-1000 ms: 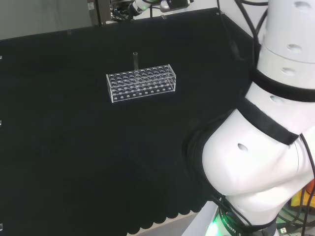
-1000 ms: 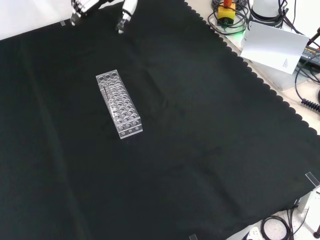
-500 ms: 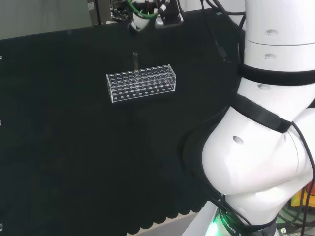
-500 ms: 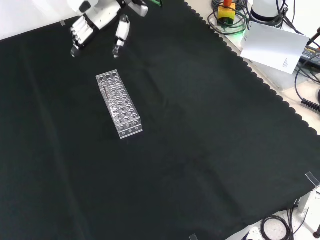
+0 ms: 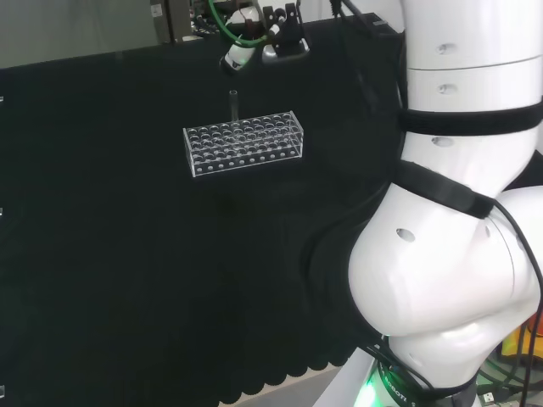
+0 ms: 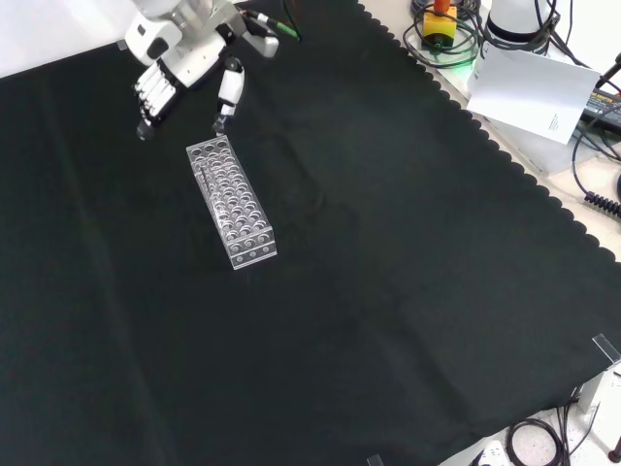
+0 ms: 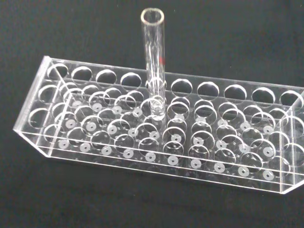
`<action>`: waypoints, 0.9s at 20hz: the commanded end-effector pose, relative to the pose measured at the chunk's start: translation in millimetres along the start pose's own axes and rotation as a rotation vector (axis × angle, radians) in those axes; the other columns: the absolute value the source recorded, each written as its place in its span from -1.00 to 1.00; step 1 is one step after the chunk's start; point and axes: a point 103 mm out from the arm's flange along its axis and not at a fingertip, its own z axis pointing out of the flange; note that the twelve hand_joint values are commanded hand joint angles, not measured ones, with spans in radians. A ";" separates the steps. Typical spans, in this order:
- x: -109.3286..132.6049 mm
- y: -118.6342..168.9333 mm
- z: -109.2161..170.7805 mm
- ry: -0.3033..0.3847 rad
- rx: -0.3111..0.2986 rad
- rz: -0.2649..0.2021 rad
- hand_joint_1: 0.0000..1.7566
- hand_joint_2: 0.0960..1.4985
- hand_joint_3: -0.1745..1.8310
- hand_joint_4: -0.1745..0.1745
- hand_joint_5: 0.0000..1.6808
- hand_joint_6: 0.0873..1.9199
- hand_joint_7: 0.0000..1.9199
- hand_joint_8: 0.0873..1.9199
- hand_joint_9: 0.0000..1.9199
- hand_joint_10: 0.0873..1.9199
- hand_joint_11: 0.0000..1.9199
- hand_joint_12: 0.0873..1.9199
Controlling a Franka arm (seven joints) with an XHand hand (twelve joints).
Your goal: Pick up the test tube.
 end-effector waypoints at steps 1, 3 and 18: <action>2.9 33.2 28.9 -0.048 0.095 0.005 -0.21 0.39 -1.00 -0.37 -0.78 -1.00 -0.93 -0.15 -0.91 -0.05 -1.00 0.47; 2.4 37.5 34.5 -0.056 0.112 0.009 -0.20 0.39 -1.00 -0.37 -0.78 -1.00 -0.94 -0.14 -0.92 -0.05 -1.00 0.47; 6.0 20.2 51.1 -0.061 0.133 -0.014 -0.11 0.37 -1.00 -0.45 -0.64 -1.00 -0.58 -0.11 -0.73 -0.08 -1.00 0.54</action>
